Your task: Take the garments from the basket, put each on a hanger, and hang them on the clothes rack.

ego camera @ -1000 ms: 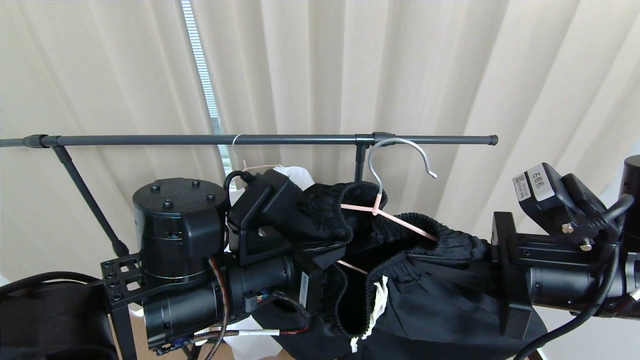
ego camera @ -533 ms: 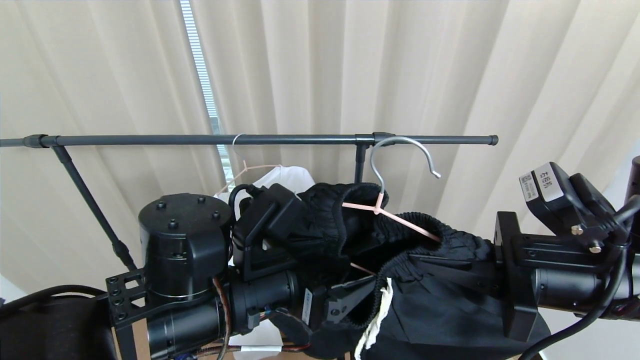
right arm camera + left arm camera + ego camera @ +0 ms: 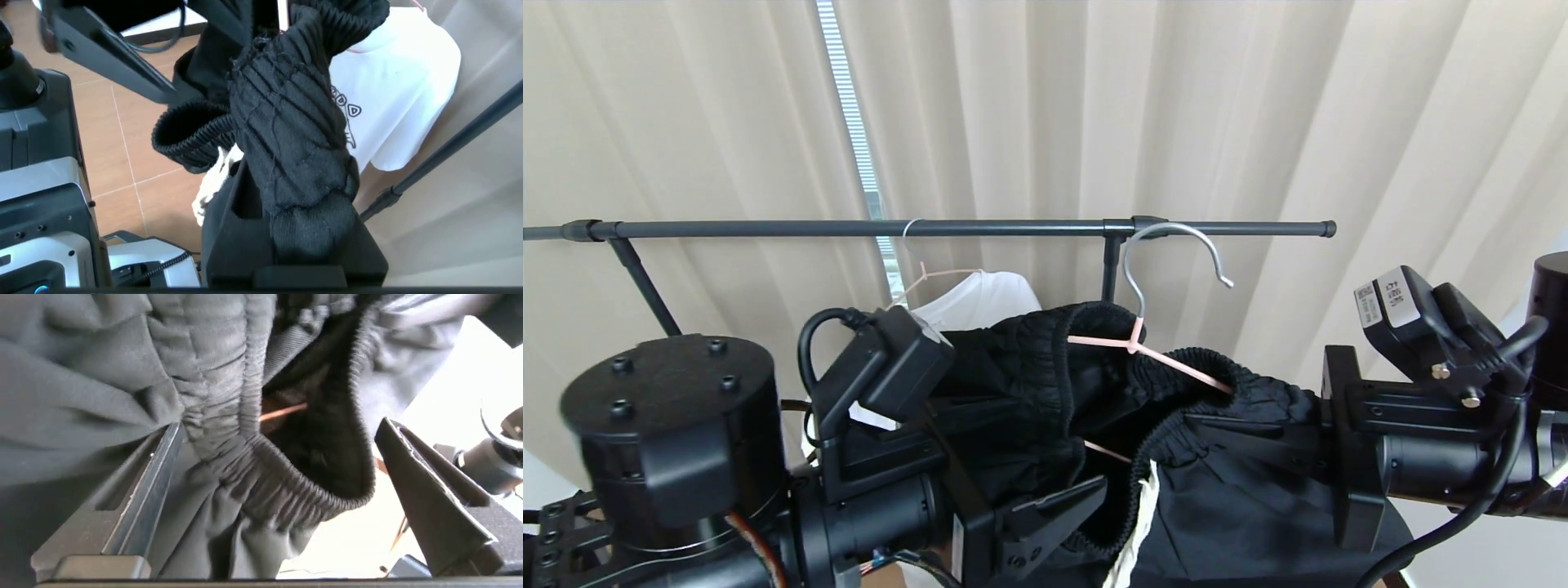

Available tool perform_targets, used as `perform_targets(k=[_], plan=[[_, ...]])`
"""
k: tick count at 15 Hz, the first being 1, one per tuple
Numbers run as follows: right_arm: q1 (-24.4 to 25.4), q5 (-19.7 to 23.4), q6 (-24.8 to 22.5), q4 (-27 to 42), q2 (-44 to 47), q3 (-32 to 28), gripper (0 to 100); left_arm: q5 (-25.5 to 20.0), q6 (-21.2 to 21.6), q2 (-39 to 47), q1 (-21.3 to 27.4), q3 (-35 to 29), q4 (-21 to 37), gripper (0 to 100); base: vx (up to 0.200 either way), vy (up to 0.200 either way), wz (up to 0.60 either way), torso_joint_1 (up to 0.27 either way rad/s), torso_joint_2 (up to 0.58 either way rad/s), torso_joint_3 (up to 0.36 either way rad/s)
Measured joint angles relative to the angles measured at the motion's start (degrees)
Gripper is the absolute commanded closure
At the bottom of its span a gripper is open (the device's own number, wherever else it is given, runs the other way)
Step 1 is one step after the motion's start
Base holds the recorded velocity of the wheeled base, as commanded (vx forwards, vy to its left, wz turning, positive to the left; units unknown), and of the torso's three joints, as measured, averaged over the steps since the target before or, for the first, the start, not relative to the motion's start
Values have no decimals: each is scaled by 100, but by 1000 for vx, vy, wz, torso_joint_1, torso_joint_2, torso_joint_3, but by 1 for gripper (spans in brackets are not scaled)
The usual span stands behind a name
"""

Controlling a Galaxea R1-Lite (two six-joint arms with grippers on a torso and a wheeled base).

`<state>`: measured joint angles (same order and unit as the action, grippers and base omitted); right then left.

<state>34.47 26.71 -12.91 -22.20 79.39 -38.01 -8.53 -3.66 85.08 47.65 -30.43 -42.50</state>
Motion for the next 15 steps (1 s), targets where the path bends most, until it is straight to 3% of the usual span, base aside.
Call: perform_targets(k=[4,6,10,13,15], plan=[[-46,-2,-28,17,44,30,100,24,169,-656,-129,56,234,0,0,0,0,0,0,0],[-52,0,-137,22,66,76,100,30,562,-986,-411,-166,1025,0,0,0,0,0,0,0],[-60,126,-222,12,85,139,100,9,770,-1537,-786,-1307,3111,0,0,0,0,0,0,0],[-57,251,-536,28,105,227,100,-104,1659,-1598,-1276,-1759,3895,0,0,0,0,0,0,0],[-57,378,-641,37,118,290,100,-649,2147,-1498,-1546,-1783,3981,0,0,0,0,0,0,0]])
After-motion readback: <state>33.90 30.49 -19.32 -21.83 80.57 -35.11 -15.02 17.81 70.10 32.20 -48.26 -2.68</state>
